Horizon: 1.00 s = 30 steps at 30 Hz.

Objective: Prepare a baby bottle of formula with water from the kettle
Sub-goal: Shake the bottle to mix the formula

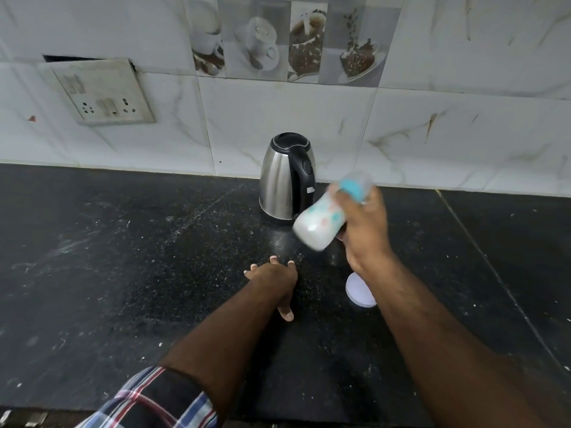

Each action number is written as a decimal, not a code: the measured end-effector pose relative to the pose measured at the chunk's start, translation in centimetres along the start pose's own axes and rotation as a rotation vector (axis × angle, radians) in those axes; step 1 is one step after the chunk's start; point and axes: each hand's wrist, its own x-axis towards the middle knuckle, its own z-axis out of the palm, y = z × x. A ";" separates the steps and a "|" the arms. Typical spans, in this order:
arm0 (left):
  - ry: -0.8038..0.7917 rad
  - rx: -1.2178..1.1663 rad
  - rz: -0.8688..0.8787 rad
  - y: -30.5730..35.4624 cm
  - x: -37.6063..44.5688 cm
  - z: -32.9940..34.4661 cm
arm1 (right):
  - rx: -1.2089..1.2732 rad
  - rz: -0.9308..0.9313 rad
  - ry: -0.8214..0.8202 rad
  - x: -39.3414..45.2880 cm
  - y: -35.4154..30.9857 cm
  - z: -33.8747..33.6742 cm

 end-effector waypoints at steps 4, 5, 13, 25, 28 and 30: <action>0.023 0.016 0.008 0.0 -0.4 0.1 | -0.029 0.067 -0.004 -0.2 -0.5 0.5; 0.014 0.021 0.006 0.0 -0.5 0.0 | -0.139 0.053 -0.083 -0.5 0.2 0.5; 0.004 0.017 0.009 0.0 -0.5 -0.1 | -0.169 0.053 -0.114 -0.4 0.7 0.4; 0.023 0.006 -0.003 0.0 -0.4 0.1 | 0.100 -0.023 0.076 1.4 -1.4 0.4; 0.011 0.022 -0.005 0.0 -0.3 0.1 | -0.245 0.064 -0.101 -0.3 0.3 0.5; 0.007 0.022 0.000 0.1 -0.2 0.0 | -0.233 0.014 -0.077 -0.1 0.3 0.5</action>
